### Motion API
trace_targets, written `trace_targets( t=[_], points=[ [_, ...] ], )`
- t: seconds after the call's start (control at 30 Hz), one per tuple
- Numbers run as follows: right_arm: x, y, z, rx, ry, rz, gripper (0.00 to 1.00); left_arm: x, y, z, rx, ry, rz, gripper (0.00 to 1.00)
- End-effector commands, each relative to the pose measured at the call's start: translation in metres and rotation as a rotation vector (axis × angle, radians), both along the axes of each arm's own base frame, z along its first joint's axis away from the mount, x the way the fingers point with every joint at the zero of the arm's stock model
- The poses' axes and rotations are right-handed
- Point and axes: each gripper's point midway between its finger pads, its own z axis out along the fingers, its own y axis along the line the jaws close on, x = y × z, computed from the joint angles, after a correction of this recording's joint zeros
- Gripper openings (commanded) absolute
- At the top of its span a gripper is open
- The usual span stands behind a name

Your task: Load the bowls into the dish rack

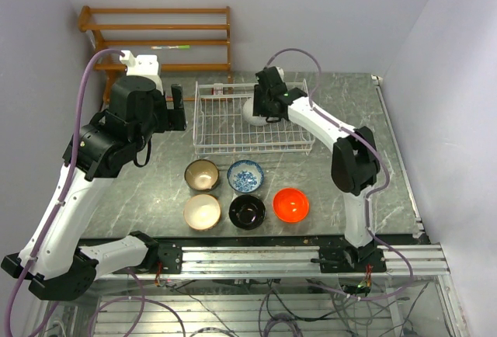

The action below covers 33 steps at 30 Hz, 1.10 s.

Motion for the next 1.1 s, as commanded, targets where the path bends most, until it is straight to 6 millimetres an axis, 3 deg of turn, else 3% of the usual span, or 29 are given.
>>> trace_targets(
  t=[0.0, 0.1, 0.2, 0.23, 0.33, 0.5, 0.7, 1.07],
  points=[
    [0.007, -0.002, 0.049, 0.064, -0.124, 0.010, 0.48, -0.001, 0.004, 0.006, -0.001, -0.026, 0.016, 0.99],
    [0.003, 0.029, 0.068, 0.176, -0.168, 0.157, 0.48, 0.000, 0.003, 0.005, 0.000, -0.025, 0.015, 0.99],
    [0.002, 0.056, 0.074, 0.249, -0.165, 0.266, 0.48, 0.001, 0.002, 0.004, 0.001, -0.024, 0.014, 0.99],
    [0.003, 0.063, 0.063, 0.254, -0.142, 0.293, 0.48, 0.001, 0.002, 0.004, 0.000, -0.022, 0.013, 0.99],
    [0.009, 0.080, 0.059, 0.288, -0.133, 0.344, 0.48, 0.004, -0.001, 0.002, -0.003, -0.020, 0.008, 0.99],
    [0.026, 0.087, 0.036, 0.264, -0.103, 0.333, 0.48, 0.006, -0.005, 0.002, -0.014, -0.016, 0.001, 0.99],
    [0.039, 0.070, 0.014, 0.192, -0.074, 0.245, 0.48, 0.006, -0.002, 0.002, -0.003, -0.014, 0.012, 0.99],
    [0.049, -0.005, -0.001, 0.064, -0.066, 0.013, 0.48, 0.010, -0.009, -0.006, -0.006, 0.002, -0.004, 0.99]
  ],
)
